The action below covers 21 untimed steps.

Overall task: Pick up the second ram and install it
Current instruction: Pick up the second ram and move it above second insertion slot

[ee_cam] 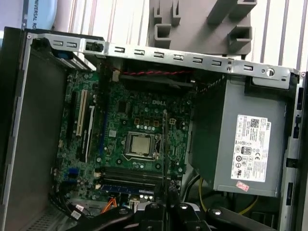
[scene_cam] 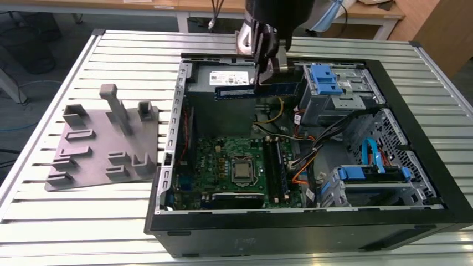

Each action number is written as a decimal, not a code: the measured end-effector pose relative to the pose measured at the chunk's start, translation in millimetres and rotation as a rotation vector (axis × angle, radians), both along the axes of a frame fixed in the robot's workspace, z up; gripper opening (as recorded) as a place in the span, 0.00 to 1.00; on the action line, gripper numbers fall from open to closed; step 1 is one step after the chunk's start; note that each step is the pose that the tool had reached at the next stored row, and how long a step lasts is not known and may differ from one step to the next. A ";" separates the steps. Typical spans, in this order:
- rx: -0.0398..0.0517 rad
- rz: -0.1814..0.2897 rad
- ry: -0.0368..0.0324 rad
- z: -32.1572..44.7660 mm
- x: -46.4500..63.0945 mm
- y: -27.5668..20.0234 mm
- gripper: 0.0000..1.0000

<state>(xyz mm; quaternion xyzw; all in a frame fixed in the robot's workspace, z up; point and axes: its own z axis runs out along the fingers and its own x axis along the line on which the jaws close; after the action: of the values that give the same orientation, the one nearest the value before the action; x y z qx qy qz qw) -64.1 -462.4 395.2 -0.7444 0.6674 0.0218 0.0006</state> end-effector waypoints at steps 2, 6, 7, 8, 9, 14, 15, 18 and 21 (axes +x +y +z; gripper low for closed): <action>-0.0001 0.000 0.0000 0.1 0.1 0.1 0.14; 0.0000 0.000 0.0000 -1.9 0.8 -0.6 0.14; -0.0001 0.000 0.0000 -3.5 1.4 -1.4 0.14; 0.0001 -0.001 0.0000 -5.4 2.1 -2.3 0.14; 0.0001 -0.002 0.0000 -7.2 2.6 -3.0 0.14; -0.0001 -0.019 0.0001 -16.2 2.9 -5.7 0.14; 0.0000 -0.022 0.0001 -18.1 2.9 -6.2 0.14; 0.0001 -0.026 0.0000 -23.5 4.7 -7.7 0.14; 0.0001 -0.028 0.0000 -28.7 7.4 -8.9 0.14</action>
<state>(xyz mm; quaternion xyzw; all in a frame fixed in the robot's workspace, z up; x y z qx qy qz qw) -56.7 -471.2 366.5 -0.7350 0.6777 0.0219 0.0009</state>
